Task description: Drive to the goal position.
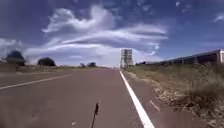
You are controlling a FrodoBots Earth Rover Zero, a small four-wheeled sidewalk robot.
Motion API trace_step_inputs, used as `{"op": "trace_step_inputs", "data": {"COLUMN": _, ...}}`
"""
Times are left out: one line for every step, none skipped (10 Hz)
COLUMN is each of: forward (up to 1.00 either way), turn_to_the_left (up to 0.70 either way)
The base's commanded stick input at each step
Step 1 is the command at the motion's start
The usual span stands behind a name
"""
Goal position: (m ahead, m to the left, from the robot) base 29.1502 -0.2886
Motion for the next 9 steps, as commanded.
{"op": "trace_step_inputs", "data": {"forward": 1.0, "turn_to_the_left": 0.0}}
{"op": "trace_step_inputs", "data": {"forward": 1.0, "turn_to_the_left": 0.0}}
{"op": "trace_step_inputs", "data": {"forward": 1.0, "turn_to_the_left": 0.0}}
{"op": "trace_step_inputs", "data": {"forward": 1.0, "turn_to_the_left": 0.0}}
{"op": "trace_step_inputs", "data": {"forward": 1.0, "turn_to_the_left": 0.0}}
{"op": "trace_step_inputs", "data": {"forward": 1.0, "turn_to_the_left": 0.0}}
{"op": "trace_step_inputs", "data": {"forward": 1.0, "turn_to_the_left": 0.0}}
{"op": "trace_step_inputs", "data": {"forward": 1.0, "turn_to_the_left": 0.0}}
{"op": "trace_step_inputs", "data": {"forward": 1.0, "turn_to_the_left": 0.0}}
